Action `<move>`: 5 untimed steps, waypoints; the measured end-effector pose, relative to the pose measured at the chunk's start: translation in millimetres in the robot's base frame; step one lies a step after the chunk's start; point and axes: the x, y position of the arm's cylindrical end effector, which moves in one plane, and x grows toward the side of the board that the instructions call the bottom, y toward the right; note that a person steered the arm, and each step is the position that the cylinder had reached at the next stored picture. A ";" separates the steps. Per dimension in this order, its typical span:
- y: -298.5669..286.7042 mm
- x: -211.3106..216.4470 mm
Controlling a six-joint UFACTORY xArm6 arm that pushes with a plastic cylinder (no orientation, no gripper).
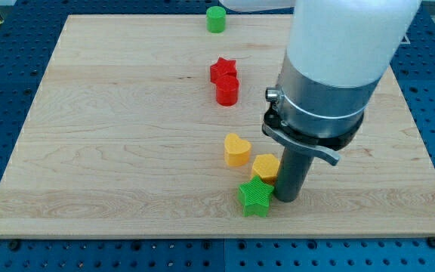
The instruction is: Move the green star to the bottom left of the yellow heart
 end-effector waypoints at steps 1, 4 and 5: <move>-27.4 0.0; -23.1 42.6; -29.3 42.0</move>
